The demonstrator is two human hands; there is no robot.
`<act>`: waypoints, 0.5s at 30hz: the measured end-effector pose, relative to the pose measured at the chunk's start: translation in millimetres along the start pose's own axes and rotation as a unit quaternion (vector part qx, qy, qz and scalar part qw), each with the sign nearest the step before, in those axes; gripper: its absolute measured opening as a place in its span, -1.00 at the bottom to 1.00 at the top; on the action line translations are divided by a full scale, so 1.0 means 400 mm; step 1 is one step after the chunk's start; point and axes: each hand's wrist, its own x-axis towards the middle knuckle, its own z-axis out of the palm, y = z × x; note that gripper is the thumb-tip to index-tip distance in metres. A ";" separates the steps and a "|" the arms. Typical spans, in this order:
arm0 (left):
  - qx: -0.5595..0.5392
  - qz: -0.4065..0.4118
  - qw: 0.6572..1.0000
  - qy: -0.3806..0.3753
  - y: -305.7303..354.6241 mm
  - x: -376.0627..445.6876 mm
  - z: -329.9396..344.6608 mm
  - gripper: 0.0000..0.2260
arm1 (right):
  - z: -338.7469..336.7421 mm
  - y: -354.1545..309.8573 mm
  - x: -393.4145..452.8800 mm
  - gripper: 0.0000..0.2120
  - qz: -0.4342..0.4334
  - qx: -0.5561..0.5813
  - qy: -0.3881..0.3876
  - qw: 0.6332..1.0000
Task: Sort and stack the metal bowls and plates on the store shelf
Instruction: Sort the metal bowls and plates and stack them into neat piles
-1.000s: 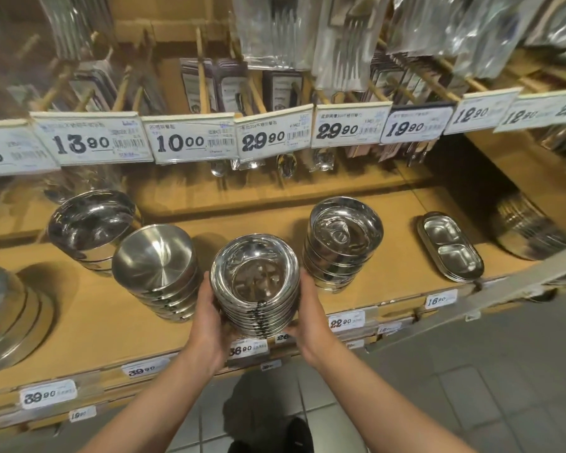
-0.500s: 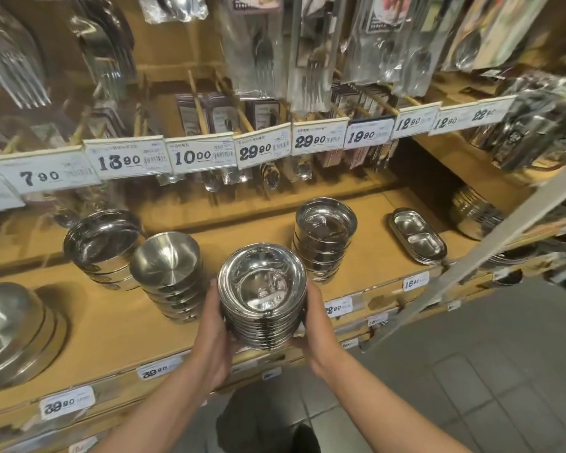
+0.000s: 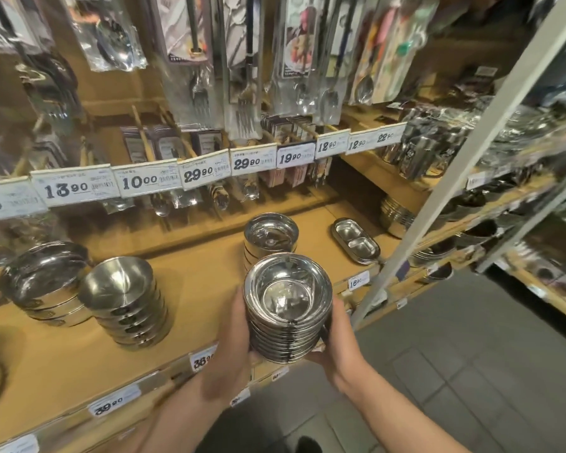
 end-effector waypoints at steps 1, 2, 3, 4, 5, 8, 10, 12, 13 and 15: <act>-0.012 -0.011 1.000 0.008 -0.009 0.010 0.015 -0.47 | -0.016 -0.005 0.002 -0.59 -0.003 0.001 0.007 1.000; -0.016 -0.019 1.000 0.017 -0.017 0.023 0.028 -0.48 | -0.033 -0.010 0.006 -0.61 -0.005 0.002 0.014 1.000; -0.007 -0.020 1.000 0.012 -0.022 0.035 0.040 -0.49 | -0.051 -0.015 0.012 -0.61 -0.006 0.001 0.020 1.000; 0.005 -0.015 1.000 -0.009 -0.027 0.047 0.053 -0.49 | -0.070 -0.021 0.020 -0.61 -0.004 0.000 0.023 1.000; 0.012 -0.010 0.999 -0.030 -0.026 0.056 0.069 -0.48 | -0.089 -0.028 0.029 -0.59 0.001 -0.002 0.025 1.000; -0.003 -0.022 0.999 -0.046 -0.019 0.104 0.123 -0.41 | -0.152 -0.057 0.071 -0.54 0.015 -0.008 0.013 1.000; 0.008 -0.019 0.999 -0.026 -0.028 0.157 0.170 -0.37 | -0.194 -0.083 0.109 -0.54 0.015 -0.015 -0.003 1.000; -0.014 -0.039 0.999 0.018 -0.038 0.216 0.216 -0.45 | -0.234 -0.114 0.154 -0.54 0.005 -0.018 -0.016 1.000; -0.021 -0.043 0.998 0.039 -0.043 0.245 0.235 -0.49 | -0.254 -0.131 0.180 -0.54 0.000 -0.019 -0.021 1.000; -0.039 -0.050 0.996 0.056 -0.054 0.300 0.275 -0.52 | -0.297 -0.161 0.239 -0.52 -0.010 -0.024 -0.040 0.999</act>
